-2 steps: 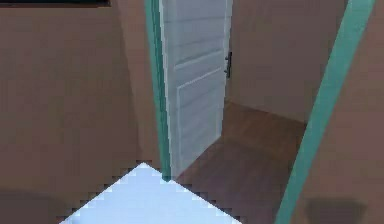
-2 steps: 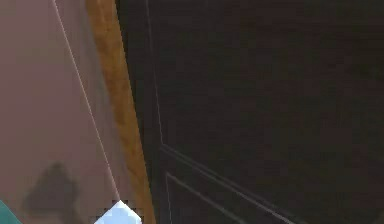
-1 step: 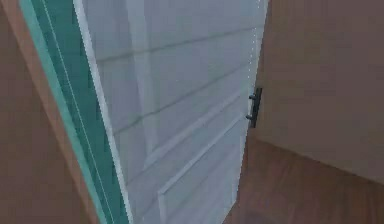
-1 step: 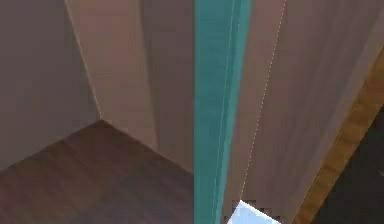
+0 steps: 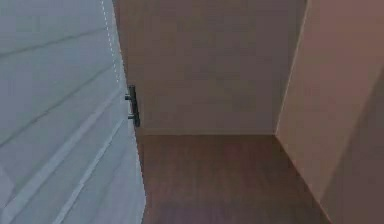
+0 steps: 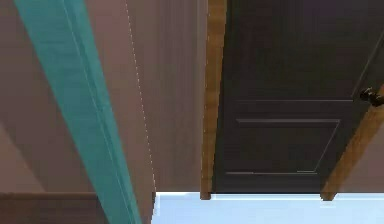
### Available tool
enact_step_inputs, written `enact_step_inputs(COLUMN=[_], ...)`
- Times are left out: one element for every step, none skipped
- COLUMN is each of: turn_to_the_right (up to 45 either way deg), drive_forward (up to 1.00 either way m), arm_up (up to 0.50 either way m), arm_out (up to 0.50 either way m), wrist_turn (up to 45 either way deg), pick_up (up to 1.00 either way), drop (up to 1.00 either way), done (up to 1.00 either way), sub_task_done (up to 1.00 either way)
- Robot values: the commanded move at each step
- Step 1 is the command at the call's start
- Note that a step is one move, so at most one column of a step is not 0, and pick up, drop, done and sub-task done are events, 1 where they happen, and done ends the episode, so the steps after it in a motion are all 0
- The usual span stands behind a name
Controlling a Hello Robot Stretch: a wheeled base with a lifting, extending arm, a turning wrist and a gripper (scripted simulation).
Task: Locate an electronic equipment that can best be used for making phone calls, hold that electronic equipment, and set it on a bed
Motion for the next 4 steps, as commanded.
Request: enact_step_inputs(turn_to_the_right=[0.0, 6.0, 0.0, -45.0], drive_forward=[1.0, 0.0, 0.25, 0.0], arm_up=[0.0, 0.0, 0.0, 0.0], arm_out=[0.0, 0.0, 0.0, 0.0], wrist_turn=[0.0, 0.0, 0.0, 0.0], pick_up=[0.0, 0.0, 0.0, 0.0], drop=[0.0, 0.0, 0.0, 0.0], done=[0.0, 0.0, 0.0, 0.0], sub_task_done=[0.0, 0.0, 0.0, 0.0])
